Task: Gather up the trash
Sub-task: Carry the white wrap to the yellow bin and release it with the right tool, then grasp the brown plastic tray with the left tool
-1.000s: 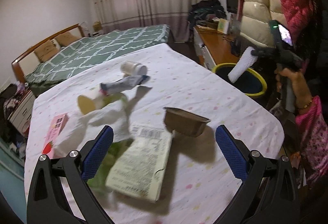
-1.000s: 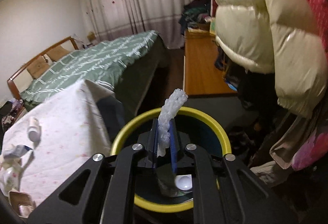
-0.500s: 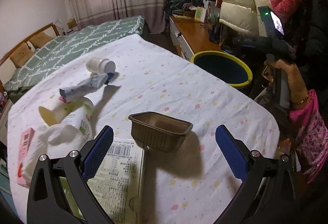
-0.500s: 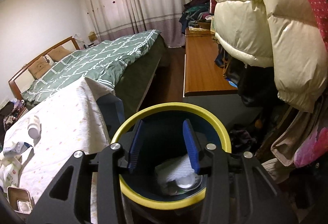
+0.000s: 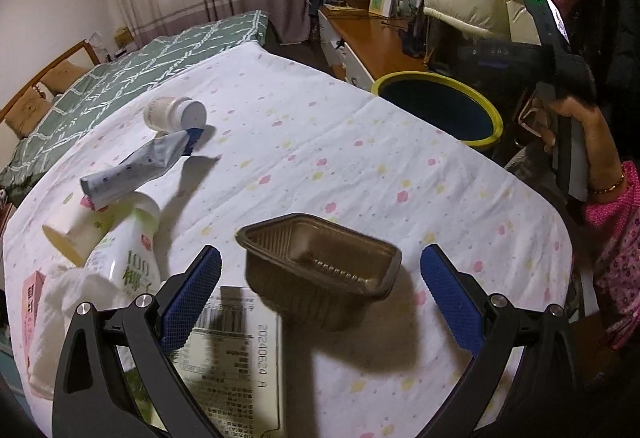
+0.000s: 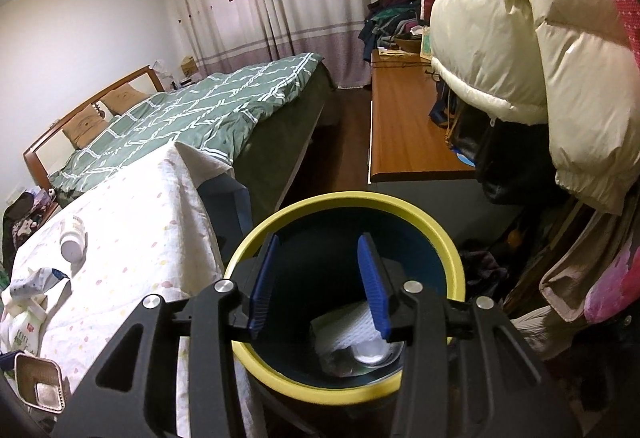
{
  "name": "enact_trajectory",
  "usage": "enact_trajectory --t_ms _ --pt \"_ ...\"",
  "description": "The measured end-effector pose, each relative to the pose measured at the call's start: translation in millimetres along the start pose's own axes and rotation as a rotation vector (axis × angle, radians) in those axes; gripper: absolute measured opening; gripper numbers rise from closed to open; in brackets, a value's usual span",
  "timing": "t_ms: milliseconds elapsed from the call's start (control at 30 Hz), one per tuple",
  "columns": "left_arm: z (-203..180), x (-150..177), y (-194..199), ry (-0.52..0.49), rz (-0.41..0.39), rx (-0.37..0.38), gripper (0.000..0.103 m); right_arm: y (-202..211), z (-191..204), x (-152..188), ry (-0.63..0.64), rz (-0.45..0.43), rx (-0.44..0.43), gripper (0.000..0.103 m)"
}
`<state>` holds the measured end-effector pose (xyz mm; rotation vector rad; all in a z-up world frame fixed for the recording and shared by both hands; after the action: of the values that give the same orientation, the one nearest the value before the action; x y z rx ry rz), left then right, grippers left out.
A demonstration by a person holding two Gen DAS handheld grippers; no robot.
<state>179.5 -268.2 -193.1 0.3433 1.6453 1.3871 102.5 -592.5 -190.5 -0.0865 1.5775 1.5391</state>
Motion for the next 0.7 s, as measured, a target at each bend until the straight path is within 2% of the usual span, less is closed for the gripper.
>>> enact_trajectory --t_ms 233,300,433,500,600,700 --pt "-1.8 -4.7 -4.0 0.026 0.021 0.011 0.096 -2.1 0.8 1.4 0.003 0.004 -0.011 0.039" --pt "-2.2 -4.6 -6.1 0.036 0.033 0.018 0.086 -1.6 0.7 1.6 0.003 0.004 -0.015 0.04" --pt "-0.8 -4.7 -12.2 0.054 0.056 0.021 0.077 -1.3 0.5 1.8 0.001 0.002 -0.015 0.04" --pt "0.7 -5.5 -13.2 0.057 0.061 0.012 0.068 -1.1 0.0 2.1 -0.001 0.001 -0.017 0.04" --pt "-0.2 -6.4 -12.7 0.064 0.063 0.034 0.057 1.1 -1.5 2.6 -0.007 -0.002 -0.022 0.04" --pt "-2.5 -7.7 -12.1 0.066 0.066 0.049 0.051 3.9 -2.5 2.8 -0.011 -0.006 -0.031 0.04"
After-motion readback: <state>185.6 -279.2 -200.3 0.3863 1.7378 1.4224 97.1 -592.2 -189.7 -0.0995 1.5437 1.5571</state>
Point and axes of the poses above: each gripper's, at about its wrist camera, not at the fingertips, and y roughly against the way its jaws point, z to its left, x to its underside, the point moved 9 cm from there along -y, roughly the way its jaws point, and after that the axes turned 13 degrees about z, right-handed, at the moved point
